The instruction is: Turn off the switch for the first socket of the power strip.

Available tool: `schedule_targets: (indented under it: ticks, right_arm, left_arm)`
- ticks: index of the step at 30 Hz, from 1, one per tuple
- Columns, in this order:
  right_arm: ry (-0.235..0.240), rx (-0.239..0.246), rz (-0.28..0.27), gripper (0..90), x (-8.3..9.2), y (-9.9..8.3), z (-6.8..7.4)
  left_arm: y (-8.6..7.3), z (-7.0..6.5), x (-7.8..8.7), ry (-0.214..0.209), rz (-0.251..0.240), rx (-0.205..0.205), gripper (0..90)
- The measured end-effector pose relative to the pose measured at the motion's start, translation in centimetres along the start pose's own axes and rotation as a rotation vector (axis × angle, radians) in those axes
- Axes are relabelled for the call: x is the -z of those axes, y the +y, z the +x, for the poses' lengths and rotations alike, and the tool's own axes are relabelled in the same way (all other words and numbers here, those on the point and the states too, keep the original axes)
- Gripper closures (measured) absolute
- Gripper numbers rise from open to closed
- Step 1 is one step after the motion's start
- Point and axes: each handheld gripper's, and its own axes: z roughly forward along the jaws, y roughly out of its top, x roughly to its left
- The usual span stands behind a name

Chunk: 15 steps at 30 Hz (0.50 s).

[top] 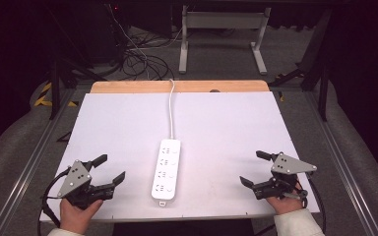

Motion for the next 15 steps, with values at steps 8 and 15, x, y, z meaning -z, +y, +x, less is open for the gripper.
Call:
schedule_targets:
  ticks: [8, 15]
  right_arm:
    - [0.003, 0.001, -0.001, 0.3, 0.03, -0.03, 0.01]
    - [0.007, 0.000, 0.000, 0.3, -0.02, -0.03, 0.02]
  left_arm:
    - [0.30, 0.16, 0.03, -0.028, 0.023, 0.026, 28.9]
    - [0.57, 0.15, 0.17, -0.011, 0.020, -0.006, 27.4]
